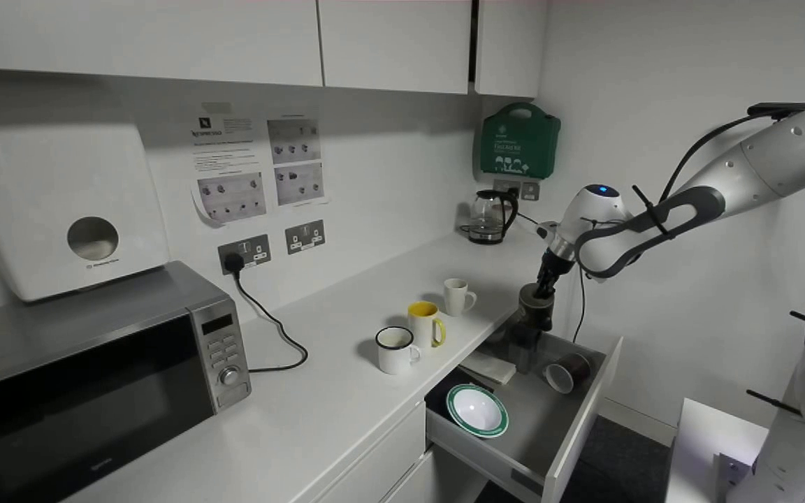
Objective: Take the black mug out of the open drawer
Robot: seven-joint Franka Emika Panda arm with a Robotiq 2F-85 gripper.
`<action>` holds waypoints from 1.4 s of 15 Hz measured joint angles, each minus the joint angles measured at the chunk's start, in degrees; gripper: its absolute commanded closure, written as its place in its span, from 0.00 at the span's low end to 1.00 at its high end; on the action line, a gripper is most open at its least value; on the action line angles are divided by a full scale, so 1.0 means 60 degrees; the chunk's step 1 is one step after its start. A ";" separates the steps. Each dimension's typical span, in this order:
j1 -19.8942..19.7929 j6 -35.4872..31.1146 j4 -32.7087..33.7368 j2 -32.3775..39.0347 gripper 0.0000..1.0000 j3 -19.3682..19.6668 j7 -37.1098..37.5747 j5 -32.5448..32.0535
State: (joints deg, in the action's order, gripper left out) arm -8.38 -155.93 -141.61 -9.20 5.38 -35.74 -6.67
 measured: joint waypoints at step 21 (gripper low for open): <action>0.0310 -0.0122 0.2307 0.1159 0.97 0.0412 -0.0243 -0.0960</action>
State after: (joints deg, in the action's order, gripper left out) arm -6.52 -156.67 -127.77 -2.24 7.85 -37.20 -12.43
